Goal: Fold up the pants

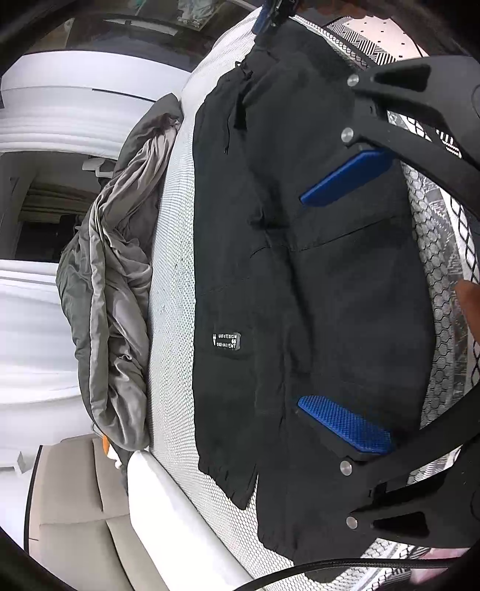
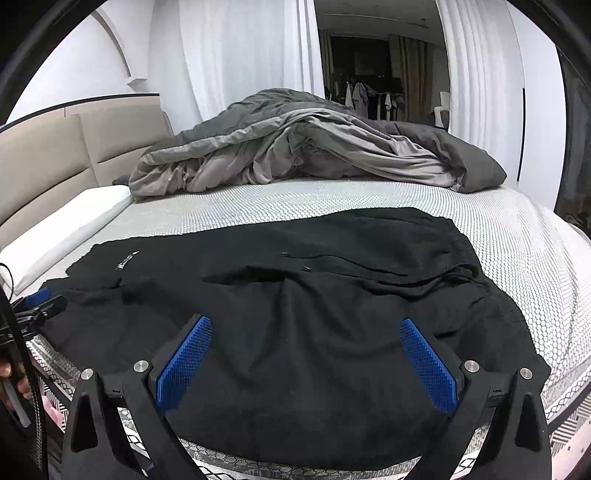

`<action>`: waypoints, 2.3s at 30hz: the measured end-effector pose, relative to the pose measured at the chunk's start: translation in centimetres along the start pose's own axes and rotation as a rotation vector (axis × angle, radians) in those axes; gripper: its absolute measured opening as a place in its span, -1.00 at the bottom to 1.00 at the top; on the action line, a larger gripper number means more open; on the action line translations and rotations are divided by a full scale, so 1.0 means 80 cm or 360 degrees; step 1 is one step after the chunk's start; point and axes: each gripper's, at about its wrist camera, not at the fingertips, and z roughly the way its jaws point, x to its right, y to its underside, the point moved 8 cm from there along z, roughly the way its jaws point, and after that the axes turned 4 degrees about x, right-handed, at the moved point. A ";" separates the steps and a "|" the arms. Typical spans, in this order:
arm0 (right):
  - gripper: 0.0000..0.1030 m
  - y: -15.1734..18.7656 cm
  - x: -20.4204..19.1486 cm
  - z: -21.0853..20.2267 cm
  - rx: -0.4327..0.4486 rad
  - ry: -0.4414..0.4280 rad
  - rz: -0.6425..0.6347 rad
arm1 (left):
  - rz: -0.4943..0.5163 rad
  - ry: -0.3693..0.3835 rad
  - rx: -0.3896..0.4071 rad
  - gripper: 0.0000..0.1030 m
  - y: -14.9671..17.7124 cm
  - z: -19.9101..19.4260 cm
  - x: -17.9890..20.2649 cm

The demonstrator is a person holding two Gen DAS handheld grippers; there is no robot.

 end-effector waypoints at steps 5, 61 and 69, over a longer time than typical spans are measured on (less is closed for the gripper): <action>1.00 0.003 -0.003 0.005 -0.0045 0.0006 0.0013 | 0.0032 -0.0017 0.0014 0.98 -0.004 -0.011 0.016; 1.00 0.033 -0.012 0.004 -0.0131 0.0031 -0.0158 | -0.0047 -0.0013 -0.0286 0.98 0.022 -0.001 0.014; 1.00 0.038 -0.010 0.010 -0.0153 0.0031 -0.0165 | -0.0077 -0.0038 -0.0312 0.98 0.025 0.008 0.003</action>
